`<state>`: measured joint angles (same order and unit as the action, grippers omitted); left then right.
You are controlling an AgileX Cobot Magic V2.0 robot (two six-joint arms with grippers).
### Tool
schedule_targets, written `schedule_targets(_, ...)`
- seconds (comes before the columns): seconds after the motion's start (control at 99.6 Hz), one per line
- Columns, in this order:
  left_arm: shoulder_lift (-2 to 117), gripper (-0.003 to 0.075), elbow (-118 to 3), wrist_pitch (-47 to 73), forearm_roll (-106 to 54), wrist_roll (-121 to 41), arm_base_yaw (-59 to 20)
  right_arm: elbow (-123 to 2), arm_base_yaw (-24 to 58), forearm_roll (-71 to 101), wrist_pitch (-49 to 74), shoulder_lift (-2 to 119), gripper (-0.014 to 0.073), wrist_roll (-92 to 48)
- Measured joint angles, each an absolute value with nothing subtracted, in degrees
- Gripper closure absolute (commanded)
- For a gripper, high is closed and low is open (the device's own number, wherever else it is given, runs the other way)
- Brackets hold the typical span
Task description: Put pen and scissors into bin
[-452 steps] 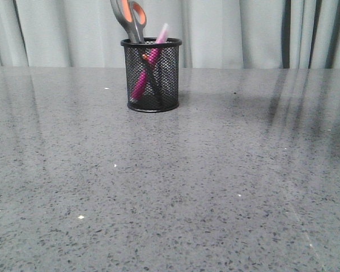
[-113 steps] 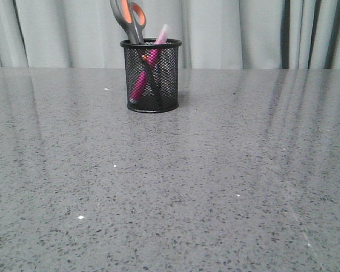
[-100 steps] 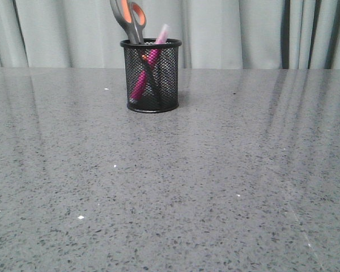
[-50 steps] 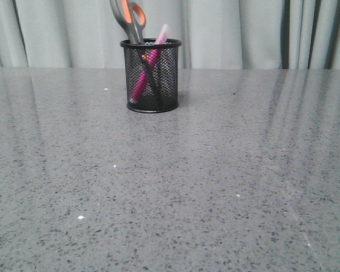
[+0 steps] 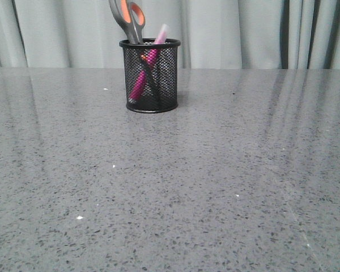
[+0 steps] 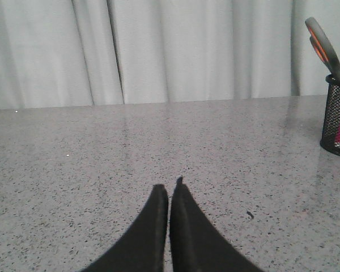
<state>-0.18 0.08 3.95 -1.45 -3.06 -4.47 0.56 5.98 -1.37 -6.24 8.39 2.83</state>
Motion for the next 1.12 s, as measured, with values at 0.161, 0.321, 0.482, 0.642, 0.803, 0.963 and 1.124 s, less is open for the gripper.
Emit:
schedule_targets(0.161, -0.18, 0.0742, 0.08, 3.95, -1.45, -3.06, -4.47, 0.56, 3.7, -1.25, 0.96, 3.12, 0.0667, 1.68)
schedule_targets(0.321, -0.18, 0.0742, 0.08, 4.06, -1.45, -3.06, -4.47, 0.56, 1.59, -1.63, 6.46, -0.39, 0.0667, 1.33)
schedule_targets(0.482, -0.18, 0.0742, 0.08, 4.16, -1.45, -3.06, -4.47, 0.56, 1.11, -2.42, 8.44, -0.49, 0.0667, 1.2)
schedule_targets(0.642, -0.18, 0.0742, 0.08, 4.16, -1.45, -3.06, -4.47, 0.56, 1.11, -2.94, 9.49, -0.63, 0.0667, 1.2)
schedule_targets(0.803, -0.18, 0.0742, 0.08, 4.16, -1.45, -3.06, -4.47, 0.56, 1.11, -3.08, 9.58, -0.63, 0.0667, 1.2)
schedule_targets(0.963, -0.18, 0.0742, 0.08, 4.16, -1.45, -3.06, -4.47, 0.56, 1.11, -3.08, 9.58, -0.63, 0.0667, 1.2)
schedule_targets(1.124, -0.18, 0.0741, 0.08, 4.16, -1.45, -3.06, -4.47, 0.56, 1.11, -3.08, 9.58, -0.63, 0.0667, 1.2)
